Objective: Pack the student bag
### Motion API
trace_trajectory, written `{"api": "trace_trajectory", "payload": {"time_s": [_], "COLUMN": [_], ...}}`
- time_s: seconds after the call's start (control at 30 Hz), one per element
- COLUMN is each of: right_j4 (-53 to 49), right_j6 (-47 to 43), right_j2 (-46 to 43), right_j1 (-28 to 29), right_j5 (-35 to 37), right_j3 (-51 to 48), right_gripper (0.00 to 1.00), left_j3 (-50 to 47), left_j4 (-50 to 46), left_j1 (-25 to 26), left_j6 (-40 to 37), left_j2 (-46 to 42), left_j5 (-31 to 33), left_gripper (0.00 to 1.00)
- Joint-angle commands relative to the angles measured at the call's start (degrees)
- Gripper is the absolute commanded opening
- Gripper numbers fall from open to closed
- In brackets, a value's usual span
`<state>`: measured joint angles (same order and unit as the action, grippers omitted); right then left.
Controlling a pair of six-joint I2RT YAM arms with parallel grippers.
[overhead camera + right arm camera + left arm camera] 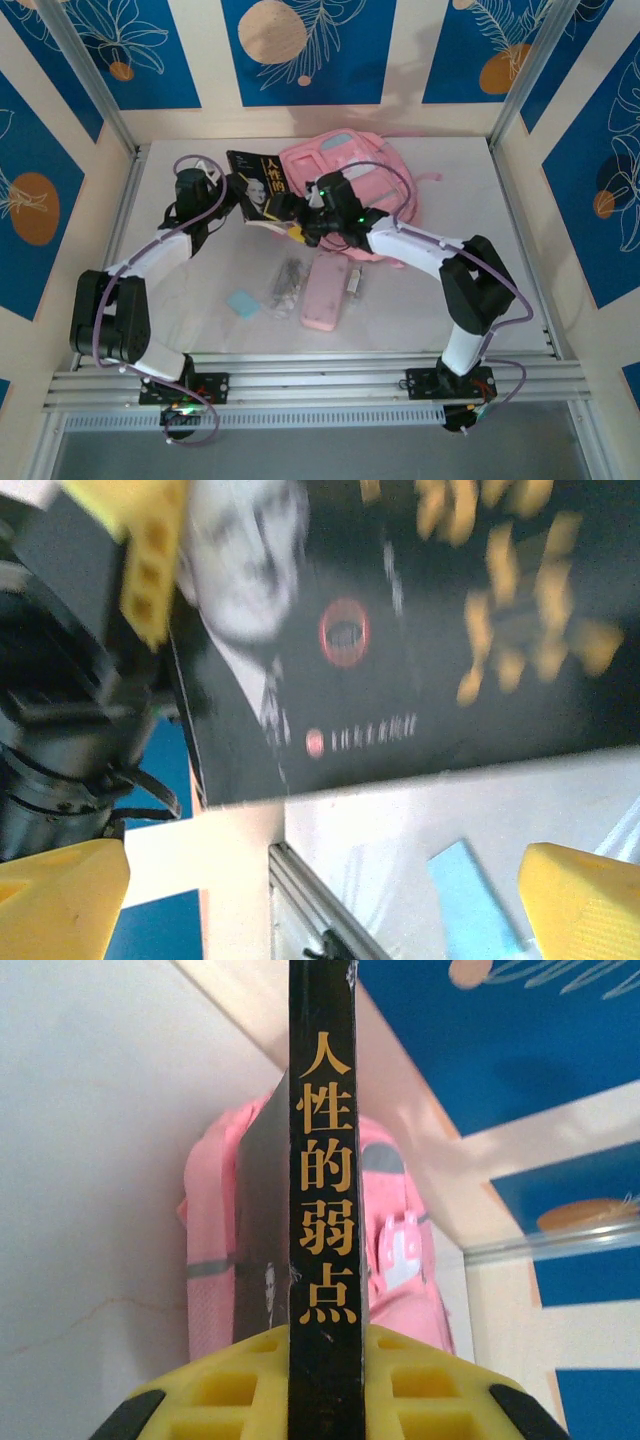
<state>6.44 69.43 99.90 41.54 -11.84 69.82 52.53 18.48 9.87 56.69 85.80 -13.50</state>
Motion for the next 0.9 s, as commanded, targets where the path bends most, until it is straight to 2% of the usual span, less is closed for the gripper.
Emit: {"api": "trace_trajectory", "payload": {"time_s": [0.0,0.3,0.47,0.6,0.63,0.67,0.77,0.83,0.87], "right_j4": [10.93,30.36,37.05,37.79,38.06,38.57,40.50,41.58,41.53], "right_j6": [9.33,26.99,31.37,30.91,30.54,30.21,28.70,28.93,28.92], "right_j2": [1.09,7.31,11.44,11.87,11.86,11.85,12.29,12.52,12.39], "right_j1": [2.69,6.01,6.57,6.93,6.81,6.56,5.37,4.67,4.32], "right_j5": [5.52,12.10,12.29,14.08,14.69,15.43,15.67,15.68,15.75], "right_j3": [-1.84,-4.23,-3.05,-2.82,-2.98,-3.26,-3.25,-3.33,-3.51], "right_gripper": [0.99,0.99,0.99,1.00,0.97,0.92,0.63,0.27,0.14], "left_j3": [-0.73,-6.56,-9.03,-10.76,-10.92,-10.95,-10.96,-10.99,-11.10], "left_j4": [6.25,12.09,14.43,16.63,16.86,16.79,16.17,15.99,15.91], "left_j1": [0.05,1.88,2.61,3.29,3.31,3.36,3.78,3.94,4.02], "left_j6": [2.94,8.48,11.16,12.36,12.63,12.87,13.00,13.18,13.26], "left_j2": [-2.67,-6.12,-7.95,-9.28,-9.42,-9.52,-9.69,-9.54,-9.61], "left_j5": [5.58,10.90,12.39,13.50,13.37,13.11,12.41,11.89,11.66], "left_gripper": [0.00,0.00,0.00,0.00,0.00,0.00,0.00,0.00,0.00]}}
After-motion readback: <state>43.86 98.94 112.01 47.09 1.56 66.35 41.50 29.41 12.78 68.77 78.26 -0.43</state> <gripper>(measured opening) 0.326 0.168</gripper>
